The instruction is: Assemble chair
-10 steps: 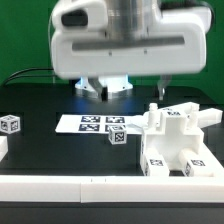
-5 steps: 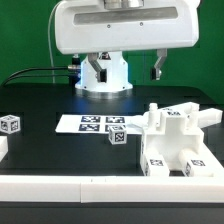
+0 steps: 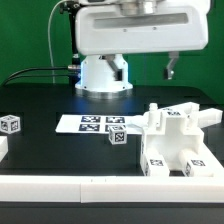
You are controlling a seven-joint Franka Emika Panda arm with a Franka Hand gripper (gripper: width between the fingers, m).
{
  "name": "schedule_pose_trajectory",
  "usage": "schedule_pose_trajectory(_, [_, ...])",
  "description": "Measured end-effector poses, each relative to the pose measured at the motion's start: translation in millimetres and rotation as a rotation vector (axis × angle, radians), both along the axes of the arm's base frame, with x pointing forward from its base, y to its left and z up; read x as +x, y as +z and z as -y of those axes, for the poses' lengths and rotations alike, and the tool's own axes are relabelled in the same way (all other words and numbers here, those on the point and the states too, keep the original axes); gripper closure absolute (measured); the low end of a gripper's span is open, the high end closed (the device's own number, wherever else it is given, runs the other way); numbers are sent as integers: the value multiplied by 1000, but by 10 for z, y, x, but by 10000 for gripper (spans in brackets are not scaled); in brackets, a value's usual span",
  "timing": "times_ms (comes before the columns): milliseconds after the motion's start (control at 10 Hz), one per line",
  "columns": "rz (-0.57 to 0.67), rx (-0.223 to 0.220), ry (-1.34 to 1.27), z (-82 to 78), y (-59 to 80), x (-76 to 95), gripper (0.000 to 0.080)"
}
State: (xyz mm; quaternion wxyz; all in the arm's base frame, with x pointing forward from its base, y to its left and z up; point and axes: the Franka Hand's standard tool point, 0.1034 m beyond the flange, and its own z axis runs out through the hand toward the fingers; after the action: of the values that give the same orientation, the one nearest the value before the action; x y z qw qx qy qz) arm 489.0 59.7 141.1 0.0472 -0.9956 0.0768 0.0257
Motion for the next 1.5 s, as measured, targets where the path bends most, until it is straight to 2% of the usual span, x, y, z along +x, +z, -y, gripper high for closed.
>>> schedule_pose_trajectory(100, [-14, -7, -31, -113, -46, -59, 151])
schedule_pose_trajectory(500, [-13, -7, -34, -126, -84, -66, 151])
schedule_pose_trajectory(700, [-33, -19, -87, -415, -284, -317, 151])
schedule_pose_trajectory(800, [-34, -31, -126, -524, -319, -373, 151])
schedule_pose_trajectory(900, [-27, -54, -121, -562, -307, -369, 151])
schedule_pose_trajectory(1200, [-29, -51, -115, -550, -320, -378, 151])
schedule_pose_trajectory(1300, [-37, -35, -214, -555, -390, -462, 151])
schedule_pose_trajectory(1500, [-26, -45, -362, -764, -548, -714, 151])
